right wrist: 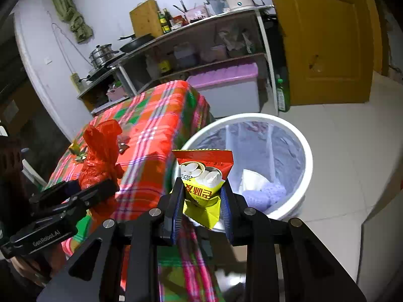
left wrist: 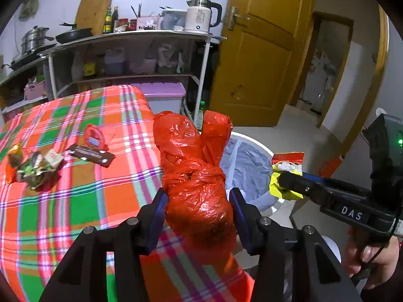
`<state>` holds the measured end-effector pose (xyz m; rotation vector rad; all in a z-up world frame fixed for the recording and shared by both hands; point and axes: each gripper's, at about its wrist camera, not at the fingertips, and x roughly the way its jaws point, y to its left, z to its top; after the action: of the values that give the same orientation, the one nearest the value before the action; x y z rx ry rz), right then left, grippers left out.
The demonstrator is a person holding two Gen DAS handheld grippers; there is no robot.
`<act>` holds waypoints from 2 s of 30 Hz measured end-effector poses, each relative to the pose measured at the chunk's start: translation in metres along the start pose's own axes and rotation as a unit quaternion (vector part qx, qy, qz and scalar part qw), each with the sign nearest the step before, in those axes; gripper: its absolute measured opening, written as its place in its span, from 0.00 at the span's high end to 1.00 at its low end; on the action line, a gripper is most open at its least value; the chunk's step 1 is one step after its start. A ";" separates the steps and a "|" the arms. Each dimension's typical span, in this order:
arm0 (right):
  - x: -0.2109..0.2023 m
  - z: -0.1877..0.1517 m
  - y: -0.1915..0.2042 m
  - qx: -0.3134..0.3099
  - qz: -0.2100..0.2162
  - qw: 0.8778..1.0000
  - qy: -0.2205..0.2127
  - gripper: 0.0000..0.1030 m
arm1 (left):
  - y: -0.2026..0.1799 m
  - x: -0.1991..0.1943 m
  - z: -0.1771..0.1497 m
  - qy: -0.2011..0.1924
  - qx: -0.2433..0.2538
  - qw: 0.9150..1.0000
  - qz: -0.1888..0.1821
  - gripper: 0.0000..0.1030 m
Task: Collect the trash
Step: 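Carry the red bag and yellow wrapper over the bin and release both, then move both tools back toward the remaining items on the table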
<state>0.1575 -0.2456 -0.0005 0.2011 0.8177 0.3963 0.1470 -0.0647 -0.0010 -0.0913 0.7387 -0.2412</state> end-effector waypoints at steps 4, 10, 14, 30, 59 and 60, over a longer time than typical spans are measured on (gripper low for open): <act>0.008 0.000 -0.016 0.013 -0.008 1.000 0.008 0.72 | -0.006 0.017 0.003 0.013 0.007 1.000 -0.008 0.51; 0.021 0.000 -0.035 0.027 -0.015 0.999 0.022 0.72 | -0.013 0.042 0.007 0.036 0.010 0.999 -0.021 0.51; 0.030 0.000 -0.042 0.034 -0.018 0.999 0.032 0.72 | -0.014 0.058 0.008 0.053 0.007 0.998 -0.031 0.51; 0.049 0.002 -0.055 0.032 -0.038 0.998 0.041 0.54 | -0.013 0.098 0.015 0.087 -0.007 0.995 -0.052 0.46; -0.028 0.005 0.038 -0.042 0.007 0.999 -0.032 0.54 | 0.011 -0.022 0.006 -0.032 -0.019 0.999 -0.029 0.46; -0.030 0.005 0.040 -0.045 0.009 0.998 -0.033 0.54 | 0.012 -0.026 0.005 -0.036 -0.019 0.999 -0.025 0.46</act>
<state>0.1323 -0.2217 0.0356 0.1358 0.7324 0.4401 0.1336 -0.0466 0.0179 -0.1544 0.6704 -0.2708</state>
